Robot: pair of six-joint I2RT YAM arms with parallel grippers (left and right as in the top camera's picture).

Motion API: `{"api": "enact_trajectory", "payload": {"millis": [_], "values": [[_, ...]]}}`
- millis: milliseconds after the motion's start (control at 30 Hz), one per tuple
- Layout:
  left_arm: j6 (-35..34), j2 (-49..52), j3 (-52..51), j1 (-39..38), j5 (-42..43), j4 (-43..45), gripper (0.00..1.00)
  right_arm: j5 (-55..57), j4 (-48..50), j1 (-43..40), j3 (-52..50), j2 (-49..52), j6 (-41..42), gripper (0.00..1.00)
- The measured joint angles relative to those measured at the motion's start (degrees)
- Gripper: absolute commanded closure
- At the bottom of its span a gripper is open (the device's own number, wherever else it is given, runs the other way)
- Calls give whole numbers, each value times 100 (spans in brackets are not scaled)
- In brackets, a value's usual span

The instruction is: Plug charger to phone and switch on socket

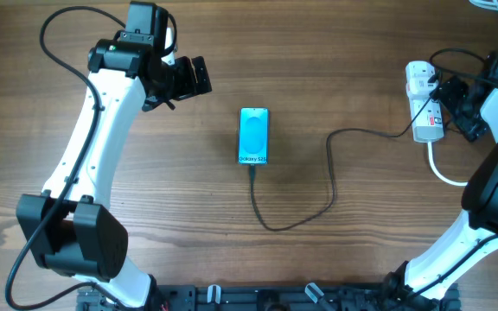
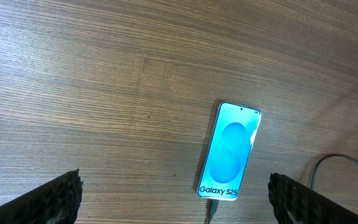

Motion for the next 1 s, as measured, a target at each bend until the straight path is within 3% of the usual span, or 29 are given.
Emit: {"api": "enact_trajectory", "payload": {"millis": [1000], "values": [[-2,0,0,0,-17,0,0,-72,-476,31,168,28,-216,0]]}}
